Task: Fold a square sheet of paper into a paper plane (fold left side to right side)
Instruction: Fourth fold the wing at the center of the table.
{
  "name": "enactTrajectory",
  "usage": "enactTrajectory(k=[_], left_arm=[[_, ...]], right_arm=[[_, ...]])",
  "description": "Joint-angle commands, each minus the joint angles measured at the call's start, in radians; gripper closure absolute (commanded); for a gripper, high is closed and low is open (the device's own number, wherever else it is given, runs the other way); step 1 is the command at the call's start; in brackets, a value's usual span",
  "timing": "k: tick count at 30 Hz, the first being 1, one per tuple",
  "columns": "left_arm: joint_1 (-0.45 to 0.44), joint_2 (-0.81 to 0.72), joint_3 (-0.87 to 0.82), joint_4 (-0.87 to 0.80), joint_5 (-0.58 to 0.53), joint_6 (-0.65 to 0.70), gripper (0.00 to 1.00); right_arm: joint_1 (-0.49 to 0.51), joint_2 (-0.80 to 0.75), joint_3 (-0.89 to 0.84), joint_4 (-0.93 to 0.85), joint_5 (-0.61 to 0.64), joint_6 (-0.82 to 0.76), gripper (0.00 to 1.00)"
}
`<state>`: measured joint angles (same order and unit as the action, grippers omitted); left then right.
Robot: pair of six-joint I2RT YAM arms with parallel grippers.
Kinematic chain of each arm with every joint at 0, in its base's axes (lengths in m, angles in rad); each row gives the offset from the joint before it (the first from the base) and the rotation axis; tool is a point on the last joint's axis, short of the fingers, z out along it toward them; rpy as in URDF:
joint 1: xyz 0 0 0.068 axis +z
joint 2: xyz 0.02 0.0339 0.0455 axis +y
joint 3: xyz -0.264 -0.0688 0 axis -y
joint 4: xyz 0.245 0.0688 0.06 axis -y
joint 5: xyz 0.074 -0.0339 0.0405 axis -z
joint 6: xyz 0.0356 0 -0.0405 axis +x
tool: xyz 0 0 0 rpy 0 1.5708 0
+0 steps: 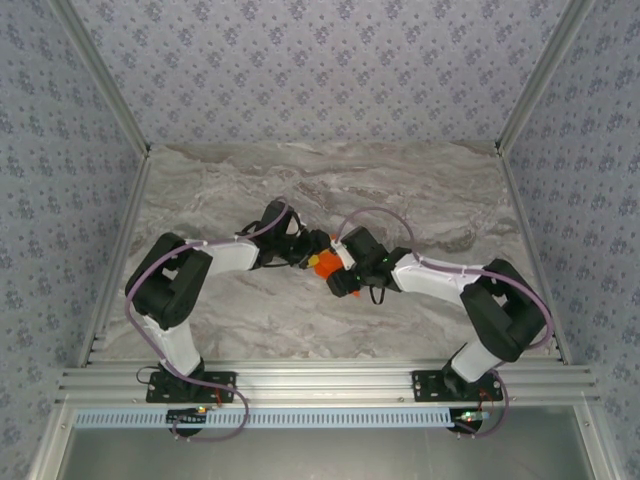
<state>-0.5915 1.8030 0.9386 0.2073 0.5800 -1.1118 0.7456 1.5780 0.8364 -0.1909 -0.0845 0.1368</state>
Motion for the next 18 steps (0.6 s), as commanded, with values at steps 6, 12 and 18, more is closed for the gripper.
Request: enactTrajectory(k=[6, 12, 18], left_arm=[[-0.007, 0.016, 0.042, -0.013, 0.026, -0.011, 0.5], [-0.007, 0.016, 0.048, -0.015, 0.026, -0.014, 0.49], [-0.007, 0.018, 0.052, -0.013, 0.018, -0.02, 0.49]], right_arm=[[0.022, 0.048, 0.05, -0.029, 0.084, -0.025, 0.43], [0.029, 0.074, 0.052, -0.029, 0.098, -0.028, 0.46], [0.046, 0.089, 0.052, -0.026, 0.101, -0.039, 0.47]])
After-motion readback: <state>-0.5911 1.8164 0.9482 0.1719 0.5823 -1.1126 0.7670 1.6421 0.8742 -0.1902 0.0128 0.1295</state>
